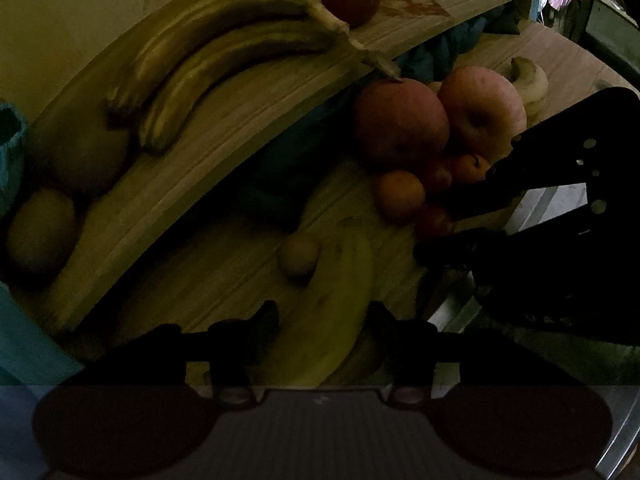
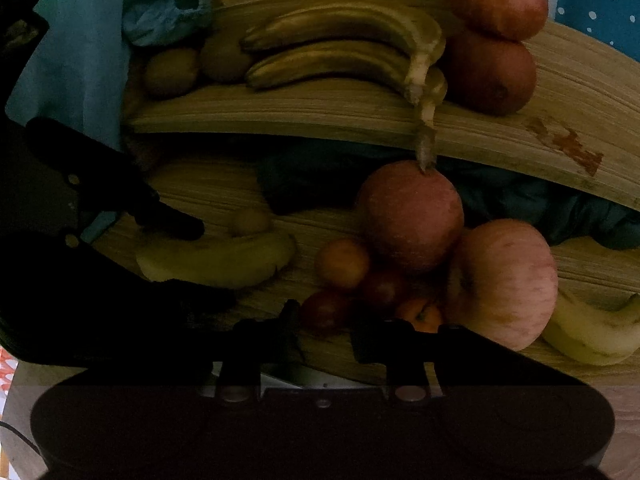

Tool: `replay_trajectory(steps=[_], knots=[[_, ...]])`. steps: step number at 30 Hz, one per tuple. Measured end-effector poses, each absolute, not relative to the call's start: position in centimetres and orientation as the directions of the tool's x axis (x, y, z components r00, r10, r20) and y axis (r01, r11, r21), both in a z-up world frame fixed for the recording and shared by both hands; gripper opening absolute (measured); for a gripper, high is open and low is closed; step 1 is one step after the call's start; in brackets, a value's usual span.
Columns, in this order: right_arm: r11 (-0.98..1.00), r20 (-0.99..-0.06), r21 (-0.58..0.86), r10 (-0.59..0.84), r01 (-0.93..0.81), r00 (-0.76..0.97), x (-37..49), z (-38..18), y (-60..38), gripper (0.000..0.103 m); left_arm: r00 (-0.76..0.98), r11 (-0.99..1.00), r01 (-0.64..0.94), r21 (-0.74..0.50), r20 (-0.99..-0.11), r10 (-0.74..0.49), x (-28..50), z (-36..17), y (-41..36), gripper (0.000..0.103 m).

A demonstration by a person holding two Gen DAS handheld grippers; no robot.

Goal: Organize fruits
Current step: 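Move the left tool toward the yellow banana while the right tool approaches a cherry tomato, then close the left tool on the banana while the right tool closes on the cherry tomato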

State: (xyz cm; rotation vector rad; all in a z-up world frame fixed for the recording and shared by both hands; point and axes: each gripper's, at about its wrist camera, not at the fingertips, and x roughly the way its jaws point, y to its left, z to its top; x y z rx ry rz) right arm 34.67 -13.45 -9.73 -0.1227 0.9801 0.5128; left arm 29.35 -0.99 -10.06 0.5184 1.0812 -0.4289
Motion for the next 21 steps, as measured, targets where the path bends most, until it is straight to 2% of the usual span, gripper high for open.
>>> replay_trajectory(steps=[8,21], knots=[[0.876,-0.814,0.139,0.366,-0.461,0.451,34.5,-9.7,-13.6,0.027,0.426,0.808,0.557,0.194,-0.901,-0.077,29.9,-9.3,-1.1,0.045],[0.871,-0.794,0.141,0.383,-0.471,0.472,33.3,-8.2,-14.5,0.027,0.459,0.838,0.502,0.213,-0.887,-0.049,28.9,-8.3,-1.0,0.043]])
